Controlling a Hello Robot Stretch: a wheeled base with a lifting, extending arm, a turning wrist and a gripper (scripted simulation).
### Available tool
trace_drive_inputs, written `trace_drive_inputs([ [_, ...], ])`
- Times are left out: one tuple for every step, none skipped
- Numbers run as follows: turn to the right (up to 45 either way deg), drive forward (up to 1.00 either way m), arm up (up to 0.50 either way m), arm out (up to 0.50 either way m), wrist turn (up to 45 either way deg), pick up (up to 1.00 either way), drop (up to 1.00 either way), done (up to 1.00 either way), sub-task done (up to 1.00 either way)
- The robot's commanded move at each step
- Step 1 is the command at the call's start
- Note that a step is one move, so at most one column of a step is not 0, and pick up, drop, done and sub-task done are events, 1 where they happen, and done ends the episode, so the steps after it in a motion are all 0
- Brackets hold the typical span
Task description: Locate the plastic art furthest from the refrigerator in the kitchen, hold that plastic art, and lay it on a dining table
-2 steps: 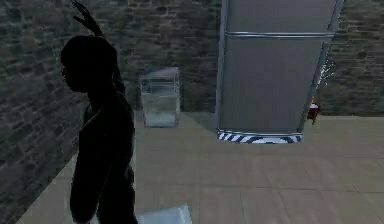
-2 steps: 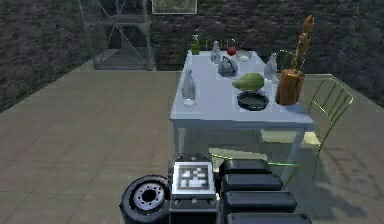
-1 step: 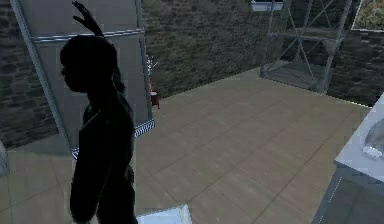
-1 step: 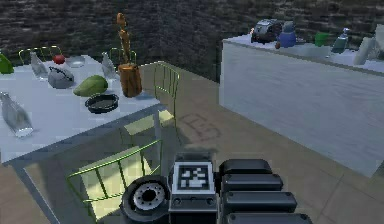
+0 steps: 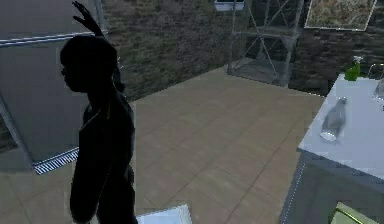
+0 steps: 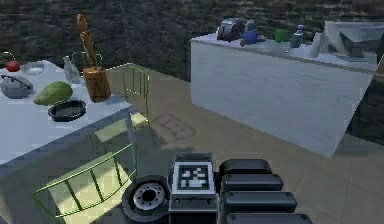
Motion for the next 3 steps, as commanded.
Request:
trace_drive_inputs([
  [0.0, 1.00, 0.00, 0.00, 0.0, 0.00, 0.00, 0.00, 0.00],
  [12.0, 0.00, 0.00, 0.00, 0.0, 0.00, 0.00, 0.00, 0.00],
  [0.0, 0.05, 0.00, 0.00, 0.0, 0.00, 0.00, 0.00, 0.00],
])
